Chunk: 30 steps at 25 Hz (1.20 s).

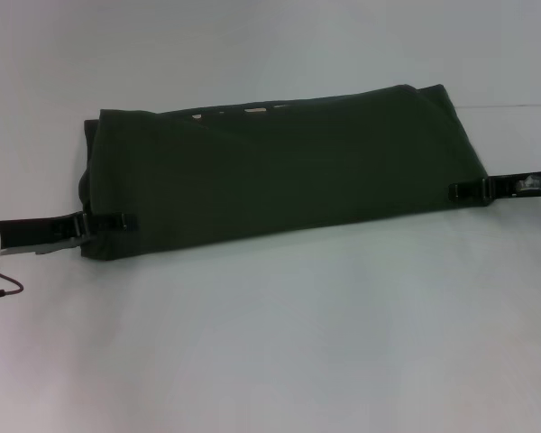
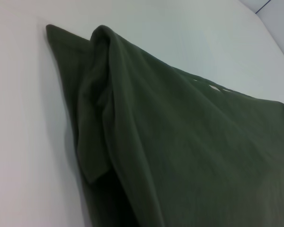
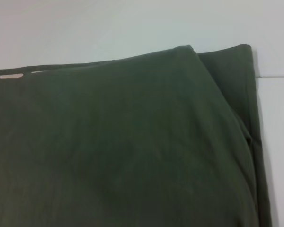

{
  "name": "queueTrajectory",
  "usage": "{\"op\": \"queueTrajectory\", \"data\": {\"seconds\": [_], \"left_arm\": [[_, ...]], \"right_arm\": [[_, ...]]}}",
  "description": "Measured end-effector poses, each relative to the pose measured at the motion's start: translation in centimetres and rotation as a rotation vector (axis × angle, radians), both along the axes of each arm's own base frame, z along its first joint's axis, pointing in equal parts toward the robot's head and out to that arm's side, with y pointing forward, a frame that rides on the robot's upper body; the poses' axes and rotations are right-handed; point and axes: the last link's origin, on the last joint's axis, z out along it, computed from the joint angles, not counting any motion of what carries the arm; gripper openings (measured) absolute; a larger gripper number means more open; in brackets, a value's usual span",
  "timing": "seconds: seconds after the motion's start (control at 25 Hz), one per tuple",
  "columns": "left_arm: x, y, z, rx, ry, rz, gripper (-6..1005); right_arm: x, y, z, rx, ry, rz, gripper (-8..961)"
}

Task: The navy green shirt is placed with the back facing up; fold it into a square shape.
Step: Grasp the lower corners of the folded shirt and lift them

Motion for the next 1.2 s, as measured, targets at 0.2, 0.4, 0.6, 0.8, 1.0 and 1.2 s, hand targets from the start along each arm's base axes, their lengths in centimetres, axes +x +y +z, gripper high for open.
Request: {"op": "queueTrajectory", "data": {"seconds": [0.2,0.4,0.6,0.8,1.0,1.2], "left_arm": [[0.0,-0.01,-0.02,0.0,0.0,0.0,843],[-0.04,-0.06,-0.06,-0.002,-0.001,0.001,716],[-0.07,-0.09,-0.08,-0.002,0.0,0.001,717],[-0.04,-0.09,-0.11,-0.004,0.001,0.0,716],[-0.02,-0.06,-0.08,-0.004,0.001,0.0,717],[0.0,-0.05,-0.09,-0.004,0.0,0.0,717]], "right_arm": [[0.17,-0.11,0.01,0.0,-0.002,-0.003,641],[0.3,-0.2,0.01,0.0,-0.003,-0.005,606],[0.35,-0.24,0.0,-0.001,-0.004,-0.007,606],[0.39,-0.22,0.1,0.0,-0.006,-0.006,607],[0.42,-0.2,0.19,0.0,-0.007,-0.006,602],[0.42,-0.21,0.21,-0.001,-0.007,-0.006,597]]}}
